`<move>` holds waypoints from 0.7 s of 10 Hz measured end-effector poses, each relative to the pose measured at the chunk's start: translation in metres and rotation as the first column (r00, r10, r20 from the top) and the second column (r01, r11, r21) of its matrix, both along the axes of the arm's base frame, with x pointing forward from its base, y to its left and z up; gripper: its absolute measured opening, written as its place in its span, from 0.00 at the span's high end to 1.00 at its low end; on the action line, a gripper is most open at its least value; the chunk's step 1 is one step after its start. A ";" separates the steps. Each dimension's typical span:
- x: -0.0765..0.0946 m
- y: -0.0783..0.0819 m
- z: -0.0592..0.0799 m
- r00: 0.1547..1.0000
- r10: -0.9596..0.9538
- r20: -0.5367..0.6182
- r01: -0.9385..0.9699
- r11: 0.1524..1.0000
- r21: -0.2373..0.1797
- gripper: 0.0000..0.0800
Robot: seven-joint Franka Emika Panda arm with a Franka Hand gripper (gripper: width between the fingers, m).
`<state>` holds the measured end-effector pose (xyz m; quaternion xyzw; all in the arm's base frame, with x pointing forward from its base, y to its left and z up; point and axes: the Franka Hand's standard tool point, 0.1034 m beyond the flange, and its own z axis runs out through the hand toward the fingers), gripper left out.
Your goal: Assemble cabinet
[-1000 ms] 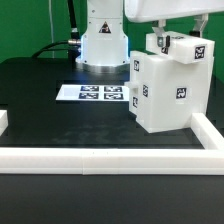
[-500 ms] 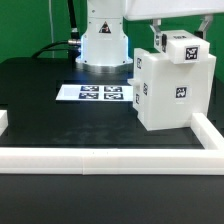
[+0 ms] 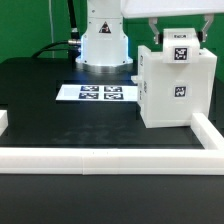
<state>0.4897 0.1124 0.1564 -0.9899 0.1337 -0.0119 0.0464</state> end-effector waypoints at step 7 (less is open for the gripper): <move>-0.001 -0.001 0.001 0.935 -0.353 -0.037 0.353 0.936 0.006 0.30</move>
Offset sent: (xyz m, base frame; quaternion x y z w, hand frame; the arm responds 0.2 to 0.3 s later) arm 0.0016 -0.0066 -0.0011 0.0020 0.0029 0.1828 0.9831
